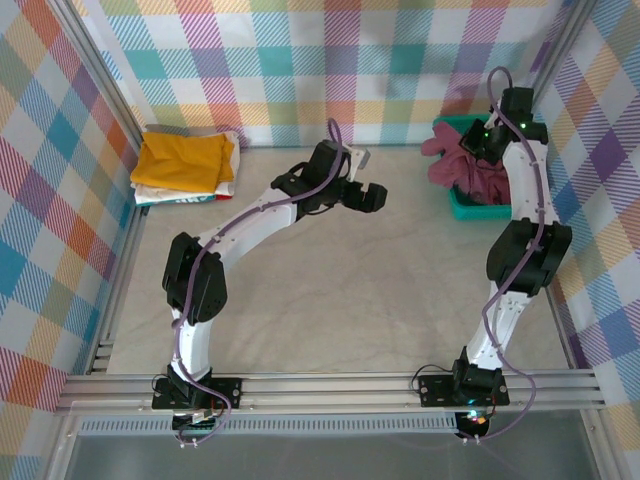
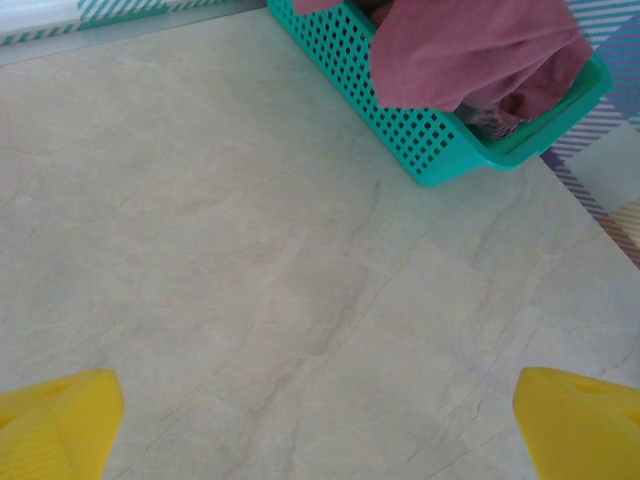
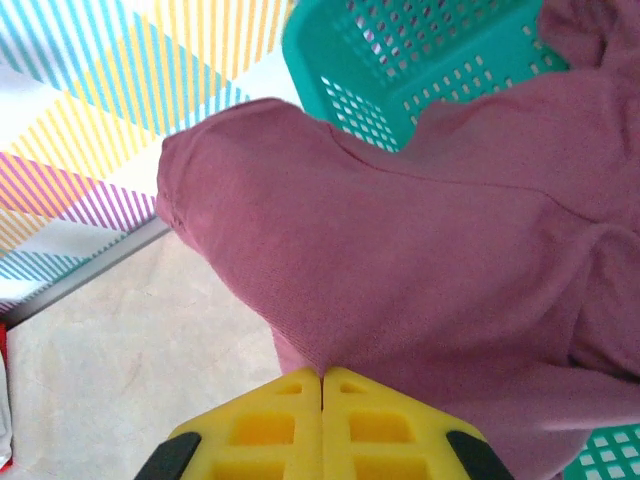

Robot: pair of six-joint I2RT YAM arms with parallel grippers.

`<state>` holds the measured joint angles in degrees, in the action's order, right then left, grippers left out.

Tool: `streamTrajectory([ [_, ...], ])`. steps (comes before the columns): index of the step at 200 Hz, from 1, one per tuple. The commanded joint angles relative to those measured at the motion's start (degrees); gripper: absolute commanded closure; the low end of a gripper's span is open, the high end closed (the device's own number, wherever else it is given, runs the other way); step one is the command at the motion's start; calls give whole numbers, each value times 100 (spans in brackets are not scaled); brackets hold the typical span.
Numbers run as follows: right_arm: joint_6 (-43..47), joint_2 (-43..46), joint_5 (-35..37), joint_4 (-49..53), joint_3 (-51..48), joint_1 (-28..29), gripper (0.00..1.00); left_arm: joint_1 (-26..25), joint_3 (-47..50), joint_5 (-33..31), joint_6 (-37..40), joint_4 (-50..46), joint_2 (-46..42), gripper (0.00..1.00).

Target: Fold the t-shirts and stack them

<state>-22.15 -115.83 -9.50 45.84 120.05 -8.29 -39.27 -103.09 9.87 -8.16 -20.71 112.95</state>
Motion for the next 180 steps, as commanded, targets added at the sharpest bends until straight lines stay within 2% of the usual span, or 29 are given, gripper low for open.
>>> streamTrajectory([
  [1, 118, 340, 186, 147, 561, -26, 100, -10, 171, -81, -18, 246, -553, 0],
  [55, 369, 97, 36, 1181, 2977, -17, 100, -10, 669, -168, 89, 856, -1241, 0],
  [81, 464, 188, -21, 1366, 3920, 36, 100, -11, 983, -328, 198, 1040, -1634, 0],
  [109, 657, 811, -234, 1081, 3967, 285, 100, -11, 1259, -530, 340, 1106, -1998, 0],
  [156, 1512, 1756, -101, 602, 3919, 1573, 100, 7, 2136, -827, 411, 1762, -2763, 0],
  [180, 1739, 2021, -74, 435, 3900, 2090, 100, 7, 2390, -980, 458, 1780, -3077, 0],
])
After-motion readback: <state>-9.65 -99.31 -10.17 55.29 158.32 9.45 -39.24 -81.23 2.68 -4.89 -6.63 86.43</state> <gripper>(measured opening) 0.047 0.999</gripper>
